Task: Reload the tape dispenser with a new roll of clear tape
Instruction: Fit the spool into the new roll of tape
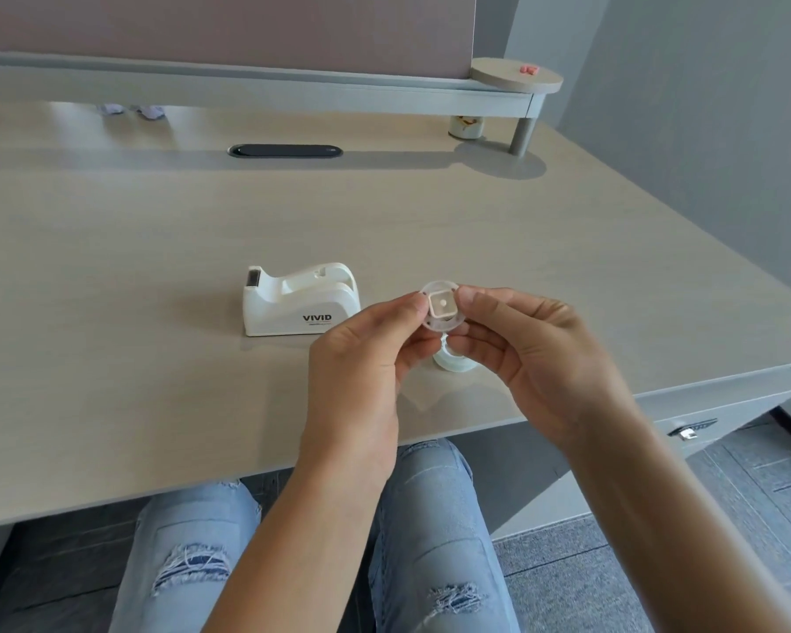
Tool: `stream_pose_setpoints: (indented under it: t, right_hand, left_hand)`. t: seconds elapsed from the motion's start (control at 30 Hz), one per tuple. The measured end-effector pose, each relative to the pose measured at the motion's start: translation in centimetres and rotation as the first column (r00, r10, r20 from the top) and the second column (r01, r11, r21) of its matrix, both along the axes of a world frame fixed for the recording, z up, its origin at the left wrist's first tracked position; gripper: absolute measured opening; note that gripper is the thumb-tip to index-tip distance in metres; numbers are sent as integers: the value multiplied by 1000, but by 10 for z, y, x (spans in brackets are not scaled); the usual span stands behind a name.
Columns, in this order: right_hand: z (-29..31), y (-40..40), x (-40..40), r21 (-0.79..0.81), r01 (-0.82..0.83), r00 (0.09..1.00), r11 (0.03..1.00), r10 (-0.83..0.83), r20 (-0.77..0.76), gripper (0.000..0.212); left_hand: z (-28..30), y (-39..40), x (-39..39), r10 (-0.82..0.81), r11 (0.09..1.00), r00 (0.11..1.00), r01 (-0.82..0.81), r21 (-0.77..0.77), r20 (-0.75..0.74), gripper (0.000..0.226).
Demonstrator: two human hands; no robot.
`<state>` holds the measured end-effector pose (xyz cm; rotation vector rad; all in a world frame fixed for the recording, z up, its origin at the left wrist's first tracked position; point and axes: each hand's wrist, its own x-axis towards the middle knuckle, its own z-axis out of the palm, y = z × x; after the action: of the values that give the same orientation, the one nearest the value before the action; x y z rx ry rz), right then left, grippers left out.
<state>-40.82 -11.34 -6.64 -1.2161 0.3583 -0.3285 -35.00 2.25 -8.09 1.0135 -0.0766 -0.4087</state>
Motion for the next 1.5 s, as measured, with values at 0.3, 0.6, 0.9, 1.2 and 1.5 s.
stream_pose_setpoints:
  t: [0.3,0.6,0.9,1.2,1.5]
  right_hand:
    - [-4,-2,-4,-189,79,997,979,-73,37,20]
    - [-10,-6,-11,-765,78,994,640,7,107,28]
    - [-22,-25,-22,-560,278,961,780,-228,159,15]
    - [-36,-46,-25,-487,330,935,809,-352,48,15]
    - [-43,-47,-27,-437,316,936,842,-351,1,14]
  left_hand:
    - [-1,-5,-6,34,999,998,-34,-1,-50,15]
    - [-10,-4,-4,48,990,999,-49,131,5,11]
    - [-12,-17,15,27,887,950,-167,431,312,10]
    - [-7,-83,55,-254,547,829,-302,781,498,19]
    - [-11,-100,59,-370,445,811,-273,853,453,14]
